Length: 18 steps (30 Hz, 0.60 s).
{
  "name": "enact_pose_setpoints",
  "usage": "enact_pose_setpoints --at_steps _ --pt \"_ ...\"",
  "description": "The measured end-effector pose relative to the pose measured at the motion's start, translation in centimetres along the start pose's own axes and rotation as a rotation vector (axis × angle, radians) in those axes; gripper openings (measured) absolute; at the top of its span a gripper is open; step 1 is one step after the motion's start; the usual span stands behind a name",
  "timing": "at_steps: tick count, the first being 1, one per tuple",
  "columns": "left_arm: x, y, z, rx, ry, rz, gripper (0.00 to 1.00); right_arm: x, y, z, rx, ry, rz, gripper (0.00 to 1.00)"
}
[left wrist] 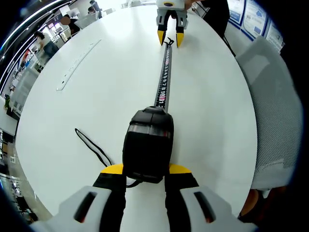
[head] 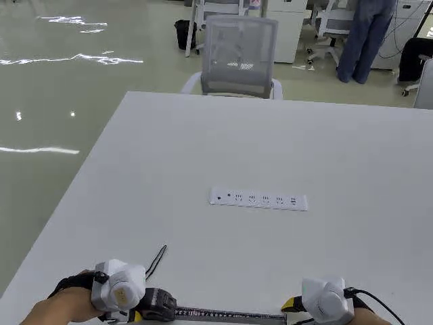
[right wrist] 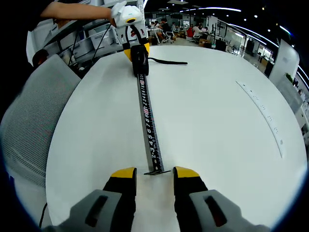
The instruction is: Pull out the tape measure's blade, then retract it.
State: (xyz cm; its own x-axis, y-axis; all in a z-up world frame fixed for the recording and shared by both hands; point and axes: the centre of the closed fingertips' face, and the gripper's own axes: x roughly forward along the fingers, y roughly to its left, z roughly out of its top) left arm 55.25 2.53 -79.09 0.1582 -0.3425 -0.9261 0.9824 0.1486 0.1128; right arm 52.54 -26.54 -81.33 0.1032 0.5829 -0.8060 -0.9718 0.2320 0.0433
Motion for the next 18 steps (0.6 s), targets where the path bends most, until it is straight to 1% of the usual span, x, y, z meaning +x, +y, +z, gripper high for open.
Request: enact_pose_setpoints --at_steps 1,3,6,8,12,14,18 --pt "0.0 0.0 0.0 -0.001 0.003 0.0 0.27 -0.1 -0.1 0.0 0.006 0.002 -0.011 0.32" --pt "0.2 0.0 0.0 -0.004 0.011 0.002 0.28 -0.2 0.0 -0.1 0.013 0.0 -0.016 0.34" --pt "0.5 0.0 -0.3 0.023 0.031 0.016 0.29 -0.7 0.1 -0.1 0.044 -0.009 -0.032 0.38" --pt "0.5 0.0 -0.2 0.016 0.028 0.015 0.31 -1.1 0.1 -0.1 0.054 -0.017 -0.043 0.39" --pt "0.3 -0.6 -0.3 0.019 0.018 0.022 0.37 -2.1 0.5 0.0 0.081 -0.028 -0.061 0.42" --pt "0.0 -1.0 -0.4 0.004 0.003 0.025 0.42 -2.6 0.8 0.0 0.094 -0.039 -0.071 0.43" --pt "-0.4 -1.6 -0.9 -0.025 -0.006 0.043 0.48 -3.4 1.4 -0.1 0.115 -0.044 -0.092 0.48"
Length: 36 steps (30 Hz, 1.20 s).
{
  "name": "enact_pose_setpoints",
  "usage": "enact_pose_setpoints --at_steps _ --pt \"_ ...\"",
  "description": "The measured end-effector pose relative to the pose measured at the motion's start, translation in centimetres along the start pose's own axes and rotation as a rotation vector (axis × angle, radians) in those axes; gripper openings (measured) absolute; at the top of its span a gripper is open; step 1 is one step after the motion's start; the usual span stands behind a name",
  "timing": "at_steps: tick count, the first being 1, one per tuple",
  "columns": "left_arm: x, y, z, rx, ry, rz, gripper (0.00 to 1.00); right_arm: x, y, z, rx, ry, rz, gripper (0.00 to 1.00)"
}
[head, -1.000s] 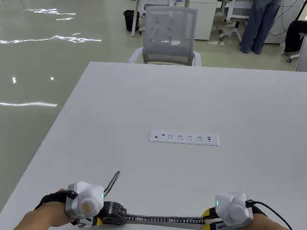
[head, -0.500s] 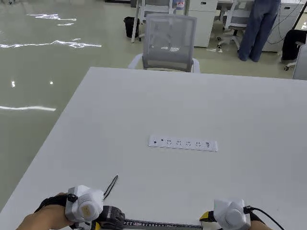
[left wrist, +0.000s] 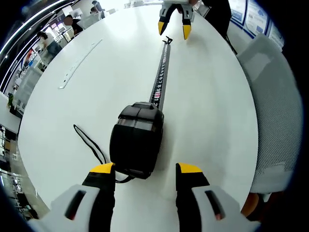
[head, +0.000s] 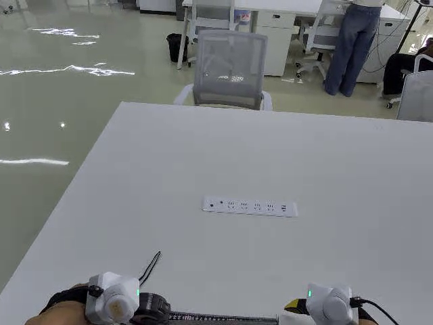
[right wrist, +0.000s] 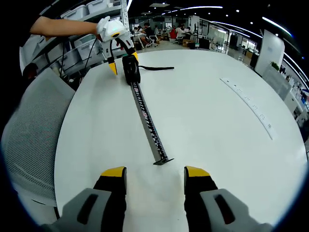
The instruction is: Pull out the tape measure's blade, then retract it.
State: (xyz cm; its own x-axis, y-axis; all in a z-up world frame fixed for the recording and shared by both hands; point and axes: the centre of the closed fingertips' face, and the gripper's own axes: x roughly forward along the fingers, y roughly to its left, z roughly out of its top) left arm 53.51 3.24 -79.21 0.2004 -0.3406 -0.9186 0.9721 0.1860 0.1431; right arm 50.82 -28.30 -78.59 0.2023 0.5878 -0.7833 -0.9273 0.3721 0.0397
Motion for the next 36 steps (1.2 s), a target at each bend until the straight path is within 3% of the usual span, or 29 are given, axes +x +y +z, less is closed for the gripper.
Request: enact_pose_setpoints --at_steps 3,8,14,22,27,30,36 --pt "-0.5 -0.6 -0.4 -0.034 -0.002 0.007 0.5 -0.7 0.3 0.1 0.014 -0.011 -0.024 0.5" --pt "-1.3 -1.4 -0.4 -0.159 -0.086 0.026 0.54 -1.5 1.3 -0.2 0.055 -0.018 -0.045 0.57" --pt "-2.4 -2.7 -0.7 -0.272 -0.125 0.045 0.65 -2.2 2.4 -0.4 0.092 -0.032 -0.079 0.64" --pt "-4.1 -3.8 0.5 -0.356 -0.221 0.105 0.73 -3.1 3.8 -0.4 0.132 -0.047 -0.121 0.76" --pt "-4.9 -4.6 1.0 -0.39 -0.245 0.143 0.78 -3.9 4.1 0.2 0.177 -0.081 -0.171 0.81" --pt "-5.7 -4.8 1.8 -0.432 -0.286 0.173 0.81 -4.1 4.7 0.5 0.204 -0.096 -0.189 0.84" --pt "-6.6 -5.5 2.6 -0.446 -0.313 0.209 0.88 -4.4 6.0 0.6 0.224 -0.113 -0.218 0.88"
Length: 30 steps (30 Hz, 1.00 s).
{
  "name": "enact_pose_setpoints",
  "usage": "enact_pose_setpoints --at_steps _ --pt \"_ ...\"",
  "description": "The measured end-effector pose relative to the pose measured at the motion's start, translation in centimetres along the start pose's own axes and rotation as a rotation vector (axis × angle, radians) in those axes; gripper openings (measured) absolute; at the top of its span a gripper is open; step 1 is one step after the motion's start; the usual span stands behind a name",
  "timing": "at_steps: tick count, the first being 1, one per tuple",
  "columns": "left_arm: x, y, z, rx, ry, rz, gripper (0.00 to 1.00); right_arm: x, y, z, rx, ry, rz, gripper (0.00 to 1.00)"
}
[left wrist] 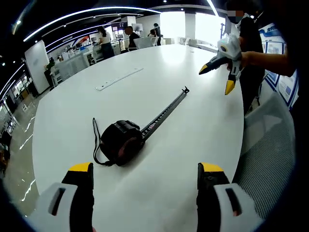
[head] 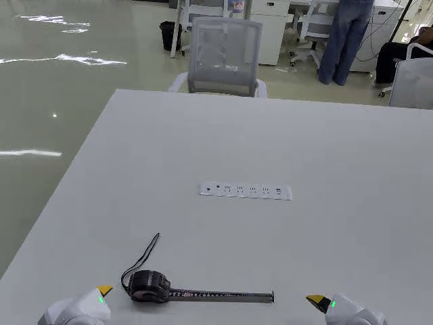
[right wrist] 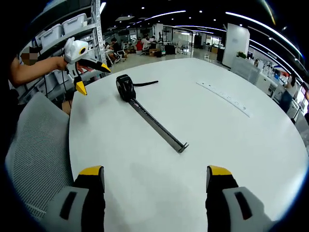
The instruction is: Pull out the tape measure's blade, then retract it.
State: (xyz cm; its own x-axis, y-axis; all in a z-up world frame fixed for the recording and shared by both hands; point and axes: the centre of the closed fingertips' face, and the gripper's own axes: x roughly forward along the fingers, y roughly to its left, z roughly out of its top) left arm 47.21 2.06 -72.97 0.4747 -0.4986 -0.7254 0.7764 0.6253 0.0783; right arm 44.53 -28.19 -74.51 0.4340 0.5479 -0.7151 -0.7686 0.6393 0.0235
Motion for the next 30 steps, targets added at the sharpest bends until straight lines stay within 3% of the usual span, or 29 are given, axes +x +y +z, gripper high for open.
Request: enact_pose_setpoints --at_steps 10,16,22,30 --pt "-1.0 -1.0 0.7 -0.053 -0.046 0.03 0.92 -1.6 1.1 -0.3 0.039 -0.03 -0.063 0.93" --pt "-1.2 -1.9 1.2 -0.1 -0.079 0.042 0.95 -2.1 1.8 0.5 0.07 -0.07 -0.089 0.95" --pt "-1.6 -2.1 1.6 -0.161 -0.124 0.087 0.96 -2.4 2.3 1.7 0.085 -0.103 -0.128 0.97" --pt "-2.1 -2.8 2.2 -0.199 -0.165 0.127 0.97 -2.6 2.5 2.9 0.096 -0.129 -0.168 0.97"
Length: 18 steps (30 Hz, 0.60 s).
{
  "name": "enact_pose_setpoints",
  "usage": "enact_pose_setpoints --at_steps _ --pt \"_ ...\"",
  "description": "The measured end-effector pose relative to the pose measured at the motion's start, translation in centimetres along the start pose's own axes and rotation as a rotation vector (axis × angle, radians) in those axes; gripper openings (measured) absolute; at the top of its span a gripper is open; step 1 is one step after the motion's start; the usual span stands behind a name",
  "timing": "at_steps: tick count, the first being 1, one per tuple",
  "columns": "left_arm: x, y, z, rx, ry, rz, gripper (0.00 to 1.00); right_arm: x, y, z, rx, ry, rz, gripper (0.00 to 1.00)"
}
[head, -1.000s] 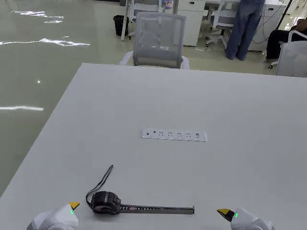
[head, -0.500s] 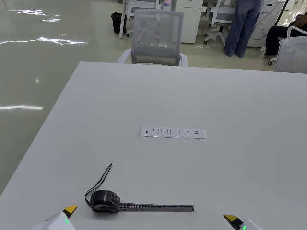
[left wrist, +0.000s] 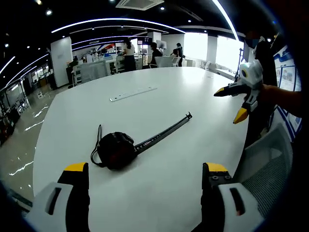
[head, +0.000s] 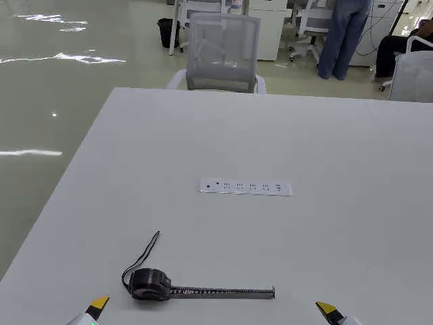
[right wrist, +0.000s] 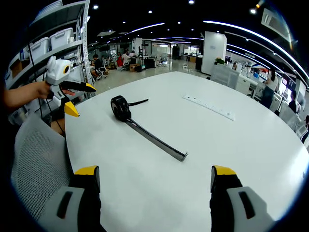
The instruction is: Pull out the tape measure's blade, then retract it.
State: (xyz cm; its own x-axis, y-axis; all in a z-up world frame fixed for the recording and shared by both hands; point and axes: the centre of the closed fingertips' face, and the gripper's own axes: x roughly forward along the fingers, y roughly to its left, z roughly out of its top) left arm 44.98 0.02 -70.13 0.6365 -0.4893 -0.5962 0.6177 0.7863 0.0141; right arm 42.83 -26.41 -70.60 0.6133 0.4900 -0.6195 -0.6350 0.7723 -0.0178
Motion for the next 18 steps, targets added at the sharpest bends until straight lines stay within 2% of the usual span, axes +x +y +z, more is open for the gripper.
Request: enact_pose_setpoints --at_steps 4,9,15,18 --pt "-0.2 -0.3 0.0 -0.002 0.0 0.021 0.97 0.0 0.4 0.1 0.007 0.004 -0.015 0.98" --pt "-0.3 -0.5 0.0 -0.033 -0.009 0.041 0.97 0.2 1.2 0.0 0.025 0.003 -0.023 0.98" --pt "-0.6 -0.3 0.3 -0.059 -0.024 0.086 0.97 0.2 1.4 0.3 0.063 -0.016 -0.052 0.98" --pt "-0.7 -0.2 0.5 -0.077 -0.039 0.105 0.97 0.3 1.7 0.4 0.06 -0.016 -0.063 0.98"
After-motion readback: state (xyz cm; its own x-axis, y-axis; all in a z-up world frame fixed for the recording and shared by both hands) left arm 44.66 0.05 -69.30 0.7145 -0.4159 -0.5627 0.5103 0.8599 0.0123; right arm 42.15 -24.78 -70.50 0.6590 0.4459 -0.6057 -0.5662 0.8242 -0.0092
